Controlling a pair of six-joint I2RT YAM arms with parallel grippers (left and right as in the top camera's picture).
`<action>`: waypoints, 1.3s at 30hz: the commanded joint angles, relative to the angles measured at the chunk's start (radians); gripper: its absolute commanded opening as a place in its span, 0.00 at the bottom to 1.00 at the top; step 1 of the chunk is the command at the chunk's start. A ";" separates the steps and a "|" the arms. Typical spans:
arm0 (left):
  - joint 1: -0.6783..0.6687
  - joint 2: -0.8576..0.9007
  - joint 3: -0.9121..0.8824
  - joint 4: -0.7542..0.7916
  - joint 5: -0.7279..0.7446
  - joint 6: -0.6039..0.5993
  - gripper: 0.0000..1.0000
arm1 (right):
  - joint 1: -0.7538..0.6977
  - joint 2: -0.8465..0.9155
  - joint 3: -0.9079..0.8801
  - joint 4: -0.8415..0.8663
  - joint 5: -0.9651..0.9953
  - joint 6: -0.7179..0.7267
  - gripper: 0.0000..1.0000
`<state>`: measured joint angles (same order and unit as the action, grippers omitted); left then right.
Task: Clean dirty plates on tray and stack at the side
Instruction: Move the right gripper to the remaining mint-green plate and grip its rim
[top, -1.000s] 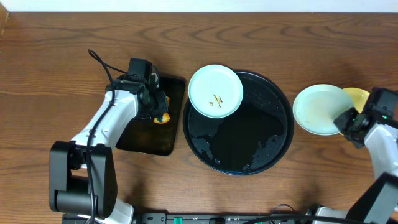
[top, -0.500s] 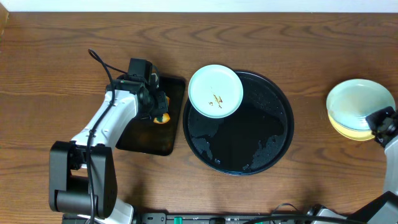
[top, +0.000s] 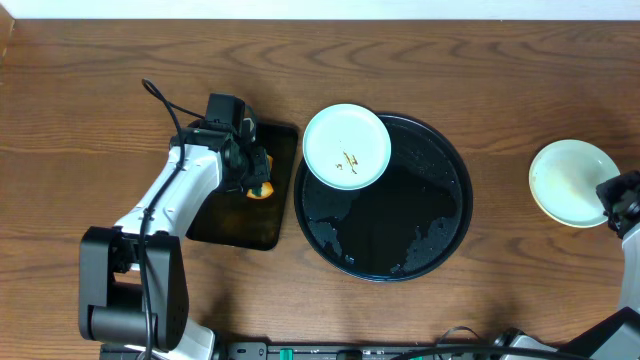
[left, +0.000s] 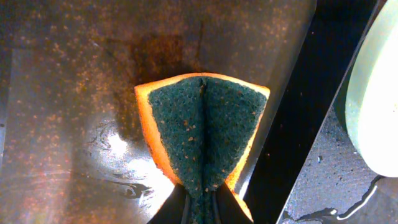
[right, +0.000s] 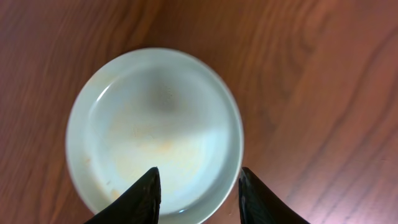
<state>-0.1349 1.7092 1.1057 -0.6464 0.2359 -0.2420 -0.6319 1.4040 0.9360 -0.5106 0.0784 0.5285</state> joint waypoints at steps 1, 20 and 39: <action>-0.002 -0.003 -0.002 -0.001 -0.006 0.010 0.09 | 0.016 0.003 0.011 -0.010 -0.158 -0.067 0.39; -0.001 -0.008 -0.002 -0.004 -0.047 0.043 0.08 | 0.582 0.002 0.055 -0.092 -0.406 -0.399 0.45; -0.002 -0.009 -0.002 -0.008 -0.047 0.043 0.08 | 0.896 0.227 0.384 -0.101 -0.254 -0.435 0.59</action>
<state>-0.1349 1.7092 1.1057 -0.6502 0.2020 -0.2085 0.2607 1.5749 1.1740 -0.5713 -0.1711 0.1402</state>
